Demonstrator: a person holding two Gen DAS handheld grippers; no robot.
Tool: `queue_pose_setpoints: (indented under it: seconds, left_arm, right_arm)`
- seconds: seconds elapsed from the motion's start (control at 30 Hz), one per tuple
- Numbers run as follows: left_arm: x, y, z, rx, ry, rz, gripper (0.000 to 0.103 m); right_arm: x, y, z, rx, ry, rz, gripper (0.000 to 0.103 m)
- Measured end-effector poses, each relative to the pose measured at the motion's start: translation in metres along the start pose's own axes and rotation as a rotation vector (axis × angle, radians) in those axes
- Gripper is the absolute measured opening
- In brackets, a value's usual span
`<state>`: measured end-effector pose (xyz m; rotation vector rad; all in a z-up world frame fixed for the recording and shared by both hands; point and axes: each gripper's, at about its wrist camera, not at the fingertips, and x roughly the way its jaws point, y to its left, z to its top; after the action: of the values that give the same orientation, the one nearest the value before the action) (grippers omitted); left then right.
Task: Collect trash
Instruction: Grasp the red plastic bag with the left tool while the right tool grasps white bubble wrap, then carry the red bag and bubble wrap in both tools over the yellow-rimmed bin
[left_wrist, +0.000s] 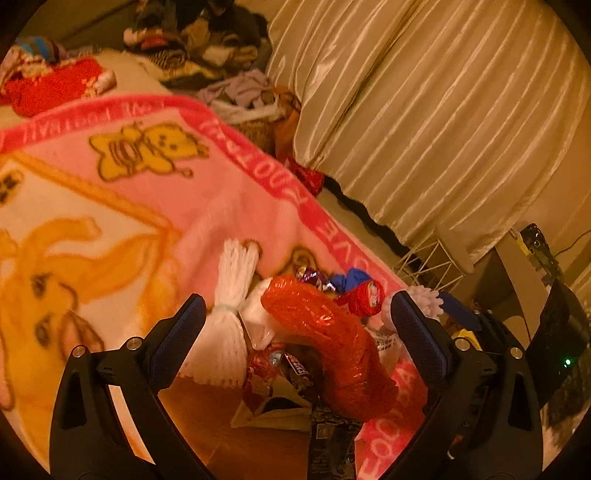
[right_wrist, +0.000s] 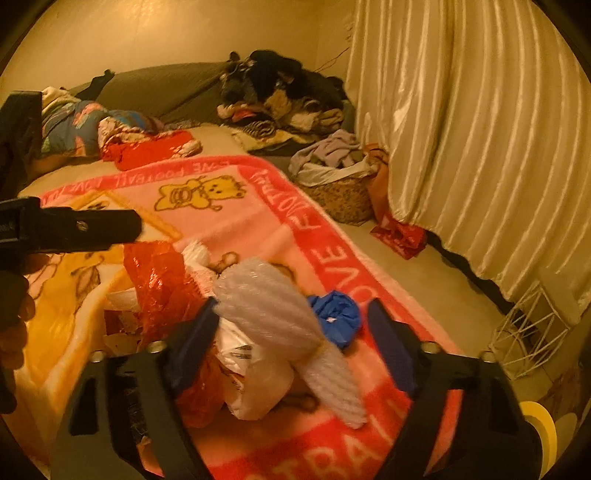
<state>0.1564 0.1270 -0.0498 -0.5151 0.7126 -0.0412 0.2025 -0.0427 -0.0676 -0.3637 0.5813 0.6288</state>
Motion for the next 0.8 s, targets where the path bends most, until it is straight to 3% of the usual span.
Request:
queue_pose_setpoints:
  seconds: [0.03,0.1,0.17,0.3,0.43,0.8]
  left_arm:
    - [0.003,0.0,-0.001,-0.007,0.009,-0.007,0.084]
    - [0.006,0.0,-0.004,-0.015,0.022,-0.014,0.067]
    - [0.007,-0.002,-0.006,-0.009,0.027,-0.023,0.05]
    - [0.008,-0.008,-0.009,-0.007,0.039,-0.037,0.014]
    - [-0.002,-0.016,-0.01,0.01,0.009,-0.06,0.006]
    - [-0.047,-0.06,-0.004,0.077,-0.125,-0.143,0.005]
  right_arm:
    - [0.001,0.001,-0.001,-0.002,0.003,0.014,0.041]
    - [-0.001,0.001,-0.004,0.015,-0.002,0.031,0.027]
    - [-0.007,0.0,-0.007,0.033,-0.015,0.039,0.021]
    - [-0.027,-0.007,-0.014,0.093,-0.062,0.046,0.018]
    - [-0.044,-0.018,-0.017,0.174,-0.096,0.061,0.017]
    - [-0.096,-0.055,-0.029,0.376,-0.182,0.05,0.017]
